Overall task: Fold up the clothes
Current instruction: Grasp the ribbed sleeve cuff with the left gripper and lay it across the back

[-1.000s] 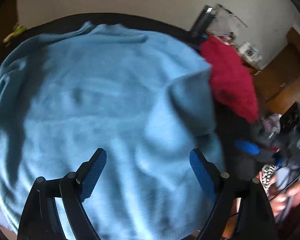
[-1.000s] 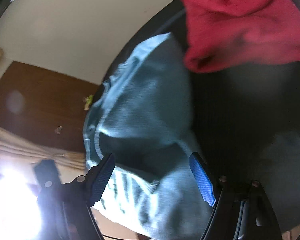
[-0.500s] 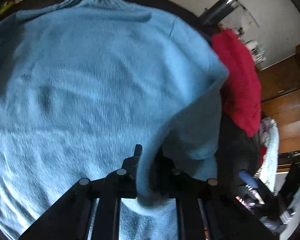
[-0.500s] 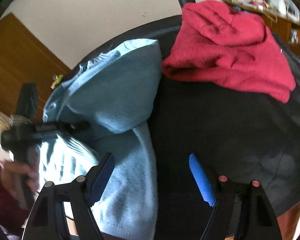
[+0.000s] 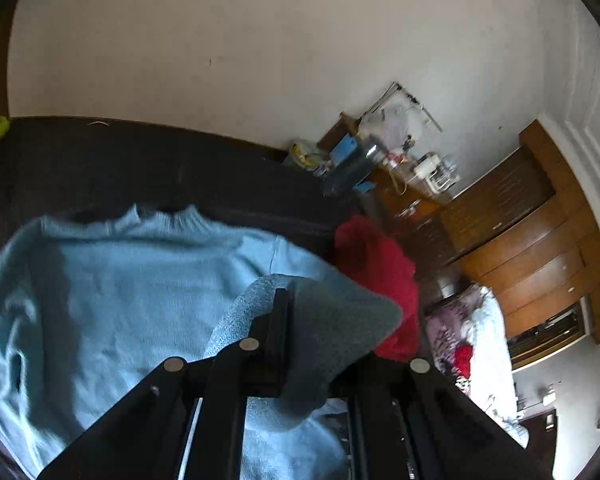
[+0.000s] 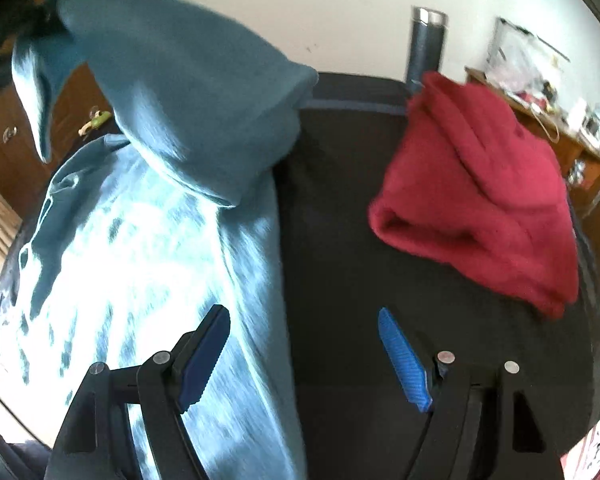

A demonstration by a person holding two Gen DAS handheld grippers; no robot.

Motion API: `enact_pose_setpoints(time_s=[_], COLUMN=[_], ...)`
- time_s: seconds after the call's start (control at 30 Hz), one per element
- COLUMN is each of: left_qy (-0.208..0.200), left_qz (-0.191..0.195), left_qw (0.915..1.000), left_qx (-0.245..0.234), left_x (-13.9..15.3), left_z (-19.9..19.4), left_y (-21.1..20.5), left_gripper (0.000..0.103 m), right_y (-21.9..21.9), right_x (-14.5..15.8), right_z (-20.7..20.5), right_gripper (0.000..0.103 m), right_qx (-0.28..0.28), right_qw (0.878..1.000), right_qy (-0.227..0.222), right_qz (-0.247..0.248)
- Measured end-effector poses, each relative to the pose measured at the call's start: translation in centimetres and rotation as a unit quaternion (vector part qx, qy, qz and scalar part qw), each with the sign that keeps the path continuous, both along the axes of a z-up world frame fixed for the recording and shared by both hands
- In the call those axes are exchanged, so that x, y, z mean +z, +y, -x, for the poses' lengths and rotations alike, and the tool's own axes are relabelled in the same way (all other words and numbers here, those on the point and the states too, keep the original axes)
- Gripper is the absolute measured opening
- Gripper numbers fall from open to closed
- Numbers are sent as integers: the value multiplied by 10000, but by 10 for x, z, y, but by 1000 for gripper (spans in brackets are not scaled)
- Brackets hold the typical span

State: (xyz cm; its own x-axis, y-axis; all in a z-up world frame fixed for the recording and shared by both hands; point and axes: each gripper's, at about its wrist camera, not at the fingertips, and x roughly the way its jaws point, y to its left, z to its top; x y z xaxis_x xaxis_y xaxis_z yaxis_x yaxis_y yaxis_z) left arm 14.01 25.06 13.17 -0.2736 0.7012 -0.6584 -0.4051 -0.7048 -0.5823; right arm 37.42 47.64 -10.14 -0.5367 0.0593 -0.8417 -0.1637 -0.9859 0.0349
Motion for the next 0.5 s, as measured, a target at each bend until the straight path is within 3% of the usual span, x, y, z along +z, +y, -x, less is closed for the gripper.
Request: enact_pose_setpoints(time_s=[0.2, 0.37, 0.43, 0.5], left_qy=[-220, -492, -601, -710], left_qz=[-178, 36, 129, 222], left_qw=[9995, 9984, 9975, 9965], left_qx=[-160, -288, -338, -389], left_x=[0, -18, -25, -32], left_z=[27, 45, 52, 59], left_y=[-11, -25, -31, -37], left_gripper=[8, 9, 9, 9], right_y=[-27, -50, -47, -26], right_x=[-3, -5, -10, -8], right_z=[53, 97, 113, 116], right_gripper=[79, 79, 79, 79], right_qx=[249, 457, 227, -406], right_qw=[9989, 9964, 9941, 9900], right_qy=[162, 296, 280, 231], right_qz=[-359, -657, -1020, -1335])
